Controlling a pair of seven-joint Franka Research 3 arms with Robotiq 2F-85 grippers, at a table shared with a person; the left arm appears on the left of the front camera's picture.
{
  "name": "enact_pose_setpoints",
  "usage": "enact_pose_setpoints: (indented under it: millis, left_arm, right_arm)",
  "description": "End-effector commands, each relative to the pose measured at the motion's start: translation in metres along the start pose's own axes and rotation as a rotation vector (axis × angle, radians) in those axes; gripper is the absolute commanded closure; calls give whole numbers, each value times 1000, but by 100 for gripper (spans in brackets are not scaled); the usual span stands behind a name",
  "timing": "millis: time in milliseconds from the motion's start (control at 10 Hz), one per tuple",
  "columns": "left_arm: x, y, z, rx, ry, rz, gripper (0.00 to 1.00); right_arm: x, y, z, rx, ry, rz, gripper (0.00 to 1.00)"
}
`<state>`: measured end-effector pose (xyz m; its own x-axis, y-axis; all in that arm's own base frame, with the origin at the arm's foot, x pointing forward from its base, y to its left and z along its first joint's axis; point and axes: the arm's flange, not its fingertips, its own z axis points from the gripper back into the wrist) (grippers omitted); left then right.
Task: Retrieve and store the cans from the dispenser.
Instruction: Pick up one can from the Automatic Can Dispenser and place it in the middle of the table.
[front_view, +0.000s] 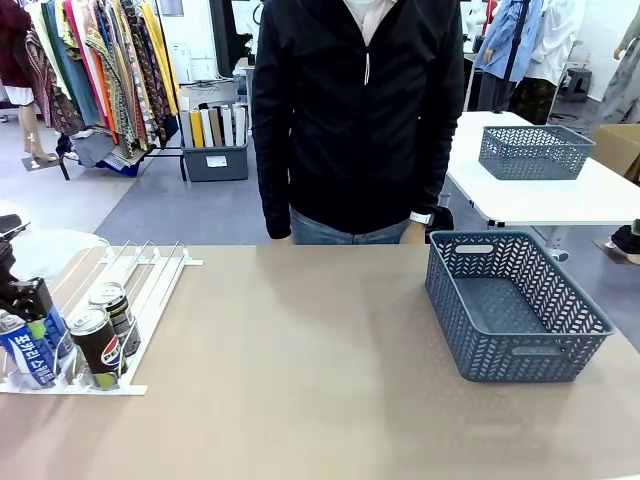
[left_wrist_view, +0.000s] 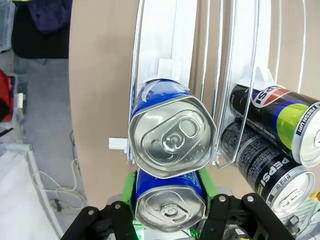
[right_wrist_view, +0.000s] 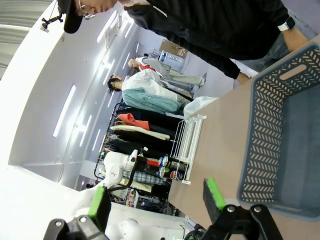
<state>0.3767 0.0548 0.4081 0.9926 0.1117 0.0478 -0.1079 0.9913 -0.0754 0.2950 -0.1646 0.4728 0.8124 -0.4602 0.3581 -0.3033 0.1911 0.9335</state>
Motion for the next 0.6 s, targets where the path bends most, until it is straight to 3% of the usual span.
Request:
enact_pose_setpoints:
  millis: [0, 200, 500]
  left_arm:
    - [-7, -3, -5, 12, -18, 0, 100]
    - [-12, -2, 4, -1, -37, -5, 100]
    - [-30, -5, 78, 10, -74, -22, 100]
  right_arm:
    - [2, 3, 0, 10, -8, -5, 0]
    - [2, 3, 0, 10, -8, -5, 0]
    - [2, 3, 0, 10, -8, -5, 0]
